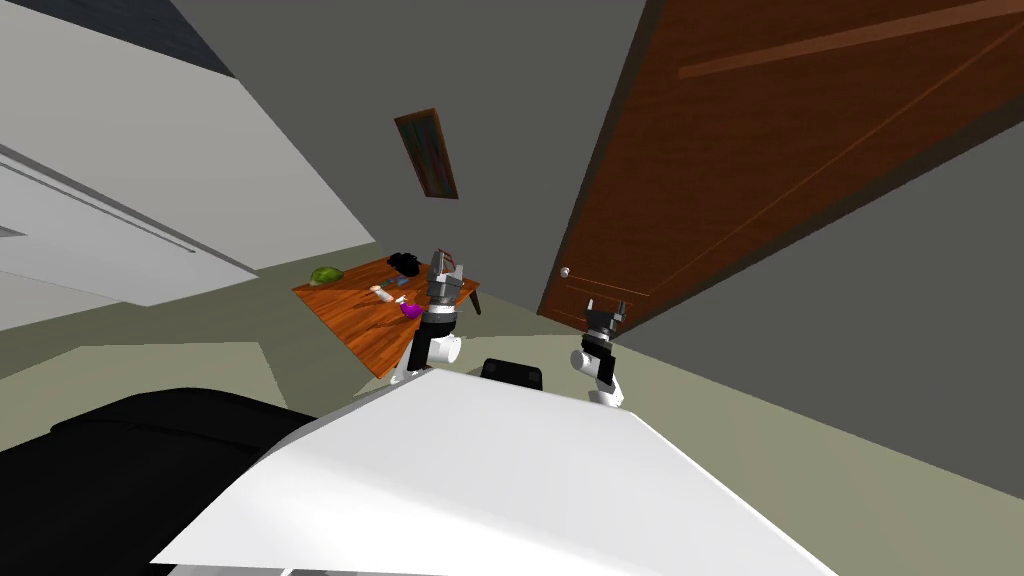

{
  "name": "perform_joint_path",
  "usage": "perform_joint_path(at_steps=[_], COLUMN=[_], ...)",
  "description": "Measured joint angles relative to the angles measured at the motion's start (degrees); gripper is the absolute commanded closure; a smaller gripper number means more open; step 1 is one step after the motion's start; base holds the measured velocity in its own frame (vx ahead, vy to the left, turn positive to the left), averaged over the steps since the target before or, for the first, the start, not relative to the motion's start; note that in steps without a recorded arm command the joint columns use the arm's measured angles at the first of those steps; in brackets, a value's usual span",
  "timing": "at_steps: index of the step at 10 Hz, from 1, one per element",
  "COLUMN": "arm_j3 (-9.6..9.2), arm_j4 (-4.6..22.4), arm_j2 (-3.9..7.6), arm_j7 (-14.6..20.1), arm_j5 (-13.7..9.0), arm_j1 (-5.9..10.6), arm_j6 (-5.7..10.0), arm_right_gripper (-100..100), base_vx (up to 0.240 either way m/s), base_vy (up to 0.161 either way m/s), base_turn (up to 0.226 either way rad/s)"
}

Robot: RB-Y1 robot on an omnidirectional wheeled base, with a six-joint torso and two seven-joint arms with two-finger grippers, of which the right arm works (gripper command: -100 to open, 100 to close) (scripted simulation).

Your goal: Pull the door open

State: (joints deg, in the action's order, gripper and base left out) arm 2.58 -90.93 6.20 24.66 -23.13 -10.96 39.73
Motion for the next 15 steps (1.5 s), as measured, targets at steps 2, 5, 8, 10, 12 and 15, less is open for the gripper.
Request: perform_joint_path(at_steps=[2,5,8,10,12,15], arm_j3=[-0.16,-0.14,-0.35,-0.51,-0.59,-0.7], arm_j4=[2.1,7.1,12.7,16.0,18.5,23.0], arm_j2=[0.05,0.26,0.44,0.72,0.44,0.64], arm_j7=[2.1,5.6,9.8,12.7,14.0,17.8], arm_j5=[-1.1,-3.1,-5.2,-6.7,-7.5,-9.6], arm_j1=[0.32,2.37,4.54,5.15,6.25,7.8], arm_j6=[0.3,1.23,2.67,3.51,3.94,4.86], arm_right_gripper=[-100,-100,-100,-100,-100,-100], base_vx=[0.054,0.086,0.095,0.082,0.052,0.075], base_vy=[-0.015,-0.026,-0.043,-0.022,-0.018,-0.038], base_turn=[0.05,0.112,0.103,0.07,0.086,0.08])
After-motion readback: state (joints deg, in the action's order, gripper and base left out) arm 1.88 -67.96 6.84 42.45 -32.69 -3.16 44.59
